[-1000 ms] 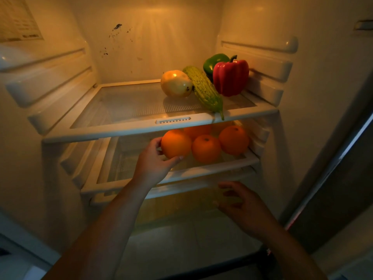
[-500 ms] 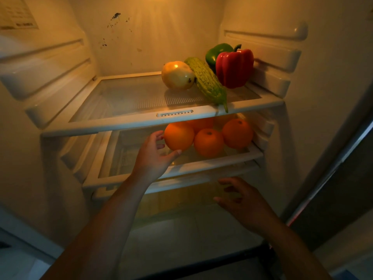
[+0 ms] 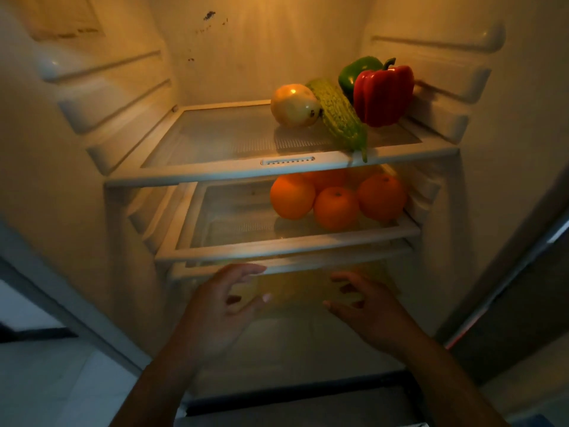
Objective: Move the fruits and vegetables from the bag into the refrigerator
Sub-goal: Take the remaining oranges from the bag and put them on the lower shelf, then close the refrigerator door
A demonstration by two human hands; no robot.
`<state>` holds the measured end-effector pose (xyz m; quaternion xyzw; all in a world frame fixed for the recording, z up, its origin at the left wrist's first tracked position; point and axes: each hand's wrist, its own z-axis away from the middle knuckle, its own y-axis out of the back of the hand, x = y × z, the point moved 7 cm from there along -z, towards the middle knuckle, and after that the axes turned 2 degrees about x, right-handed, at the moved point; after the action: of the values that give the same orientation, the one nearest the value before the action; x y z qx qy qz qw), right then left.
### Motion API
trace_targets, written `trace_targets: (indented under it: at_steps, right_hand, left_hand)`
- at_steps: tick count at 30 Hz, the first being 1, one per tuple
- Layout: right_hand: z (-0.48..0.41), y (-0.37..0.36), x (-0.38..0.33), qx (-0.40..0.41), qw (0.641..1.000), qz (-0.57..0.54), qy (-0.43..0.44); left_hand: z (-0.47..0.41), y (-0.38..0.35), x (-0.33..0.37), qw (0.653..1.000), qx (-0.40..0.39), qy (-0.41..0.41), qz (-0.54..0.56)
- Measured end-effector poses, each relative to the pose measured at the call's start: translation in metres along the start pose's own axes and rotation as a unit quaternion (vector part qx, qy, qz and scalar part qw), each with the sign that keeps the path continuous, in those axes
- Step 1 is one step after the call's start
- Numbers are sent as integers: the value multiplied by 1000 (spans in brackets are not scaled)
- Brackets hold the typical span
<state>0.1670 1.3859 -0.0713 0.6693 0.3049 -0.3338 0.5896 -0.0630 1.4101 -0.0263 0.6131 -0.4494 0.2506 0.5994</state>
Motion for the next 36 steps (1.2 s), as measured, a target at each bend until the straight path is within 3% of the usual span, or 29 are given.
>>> trace_targets:
  at_steps: [3, 7, 18, 36]
  right_hand:
    - [9, -14, 2, -29, 999, 13, 5]
    - [26, -31, 9, -64, 998, 4, -4]
    - [113, -23, -16, -41, 999, 29, 3]
    - [336, -32, -61, 43, 994, 96, -9]
  left_hand:
    - [37, -2, -33, 997, 11, 76, 26]
    - [70, -9, -53, 993, 21, 118, 11]
    - [122, -21, -23, 997, -22, 77, -1]
    - [294, -16, 3, 992, -125, -4, 8]
